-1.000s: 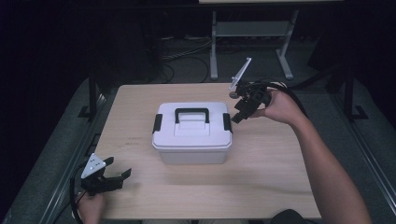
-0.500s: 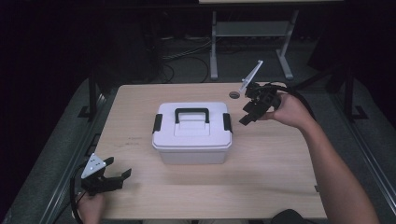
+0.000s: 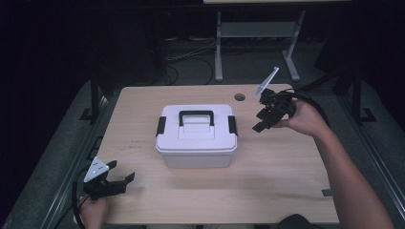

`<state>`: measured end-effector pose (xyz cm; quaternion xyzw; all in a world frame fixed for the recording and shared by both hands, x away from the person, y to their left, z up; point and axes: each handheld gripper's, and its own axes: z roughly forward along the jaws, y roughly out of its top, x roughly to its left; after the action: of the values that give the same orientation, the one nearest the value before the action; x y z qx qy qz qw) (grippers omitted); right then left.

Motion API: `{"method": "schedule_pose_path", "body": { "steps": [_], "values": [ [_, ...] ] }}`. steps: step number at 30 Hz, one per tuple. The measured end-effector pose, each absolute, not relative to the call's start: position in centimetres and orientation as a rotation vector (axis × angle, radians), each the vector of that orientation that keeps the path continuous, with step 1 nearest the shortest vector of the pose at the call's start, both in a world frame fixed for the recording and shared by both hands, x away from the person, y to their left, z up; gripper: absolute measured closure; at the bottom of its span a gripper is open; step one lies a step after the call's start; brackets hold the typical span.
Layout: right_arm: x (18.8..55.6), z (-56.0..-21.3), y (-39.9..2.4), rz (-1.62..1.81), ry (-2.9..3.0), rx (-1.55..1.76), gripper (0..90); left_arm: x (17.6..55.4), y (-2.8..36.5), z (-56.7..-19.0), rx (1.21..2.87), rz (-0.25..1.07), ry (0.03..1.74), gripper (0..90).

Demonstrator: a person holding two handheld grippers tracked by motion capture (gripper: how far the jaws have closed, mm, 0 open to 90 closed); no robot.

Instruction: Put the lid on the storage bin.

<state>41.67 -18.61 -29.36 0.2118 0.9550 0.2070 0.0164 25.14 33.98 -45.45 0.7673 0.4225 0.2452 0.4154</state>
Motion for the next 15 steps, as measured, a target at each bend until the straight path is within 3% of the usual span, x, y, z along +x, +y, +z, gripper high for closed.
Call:
{"method": "schedule_pose_path", "body": {
  "steps": [15],
  "values": [
    [41.1,-31.6,-20.2,0.645,2.973,0.701,38.9,25.2,34.0,-45.5,1.924,0.612,1.065,13.4]
  ]
}}
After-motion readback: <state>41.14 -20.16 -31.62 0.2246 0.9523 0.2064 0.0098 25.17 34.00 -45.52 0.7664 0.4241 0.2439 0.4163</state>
